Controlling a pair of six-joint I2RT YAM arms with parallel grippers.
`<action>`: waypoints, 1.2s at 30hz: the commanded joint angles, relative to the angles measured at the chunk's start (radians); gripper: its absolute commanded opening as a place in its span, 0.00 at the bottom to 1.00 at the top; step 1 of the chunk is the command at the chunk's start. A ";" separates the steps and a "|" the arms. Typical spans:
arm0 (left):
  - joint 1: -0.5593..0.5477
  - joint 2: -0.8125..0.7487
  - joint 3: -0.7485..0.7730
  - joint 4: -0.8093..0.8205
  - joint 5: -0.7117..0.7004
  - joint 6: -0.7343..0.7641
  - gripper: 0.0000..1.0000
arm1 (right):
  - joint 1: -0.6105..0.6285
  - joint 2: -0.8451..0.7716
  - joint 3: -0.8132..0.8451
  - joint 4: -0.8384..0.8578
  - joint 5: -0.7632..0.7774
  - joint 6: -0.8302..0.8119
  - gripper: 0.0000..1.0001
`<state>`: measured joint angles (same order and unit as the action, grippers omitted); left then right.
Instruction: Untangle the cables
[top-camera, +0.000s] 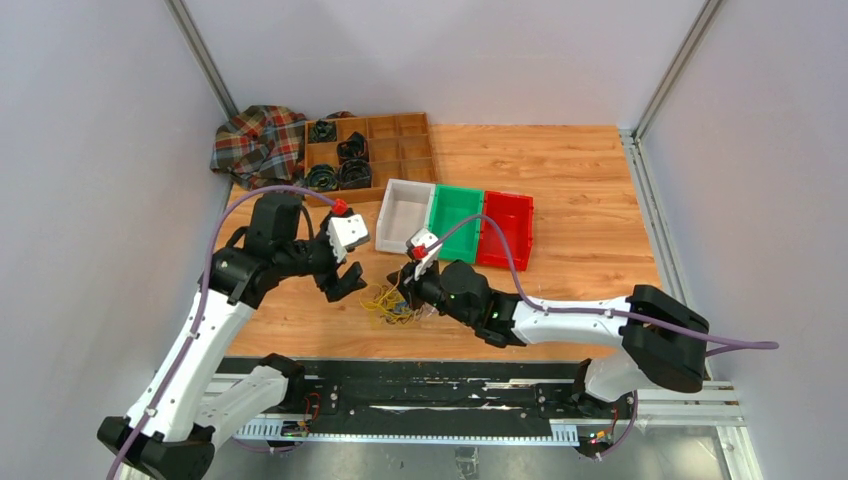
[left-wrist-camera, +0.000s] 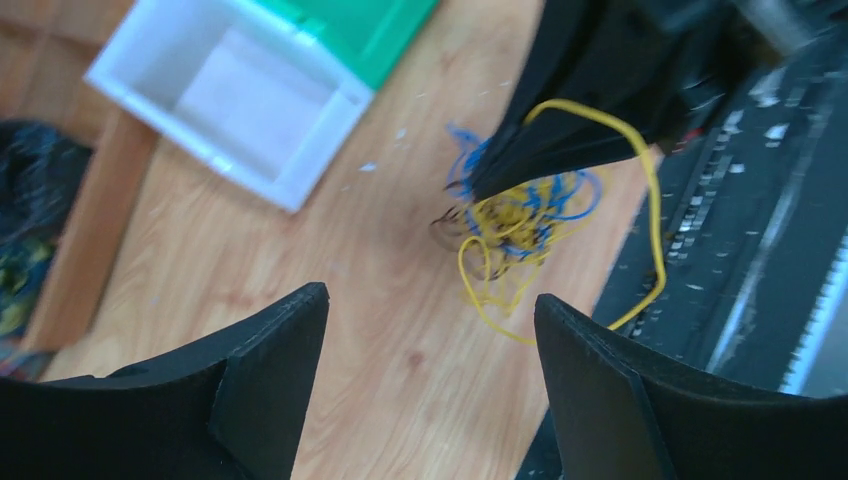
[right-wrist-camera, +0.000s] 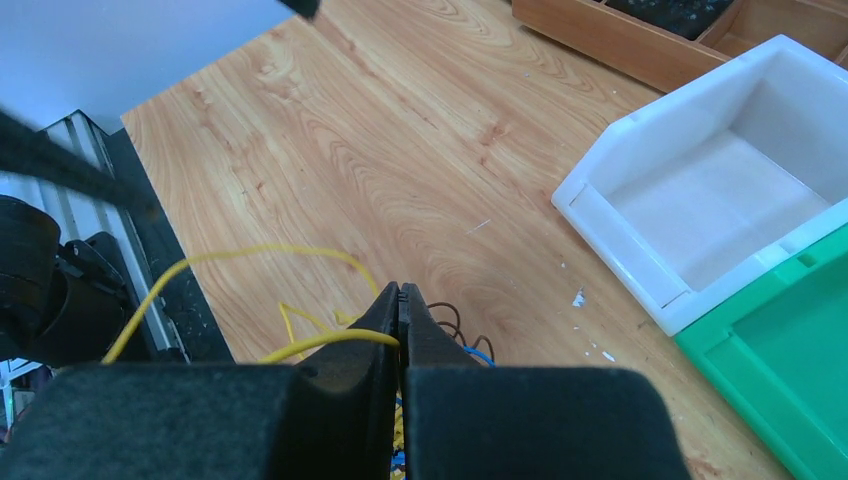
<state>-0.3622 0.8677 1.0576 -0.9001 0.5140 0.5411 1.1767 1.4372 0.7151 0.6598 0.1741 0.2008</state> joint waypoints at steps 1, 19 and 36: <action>-0.005 0.039 0.034 -0.039 0.282 0.030 0.80 | -0.005 0.011 0.067 -0.056 -0.024 -0.011 0.01; -0.052 -0.002 -0.077 0.196 0.124 -0.108 0.92 | 0.014 0.080 0.218 -0.286 0.182 0.085 0.01; -0.063 0.107 -0.046 0.109 0.169 0.017 0.51 | 0.015 0.091 0.200 -0.197 0.090 0.123 0.00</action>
<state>-0.4156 0.9455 0.9585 -0.6987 0.6598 0.4686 1.1778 1.5181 0.9089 0.3882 0.3115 0.2893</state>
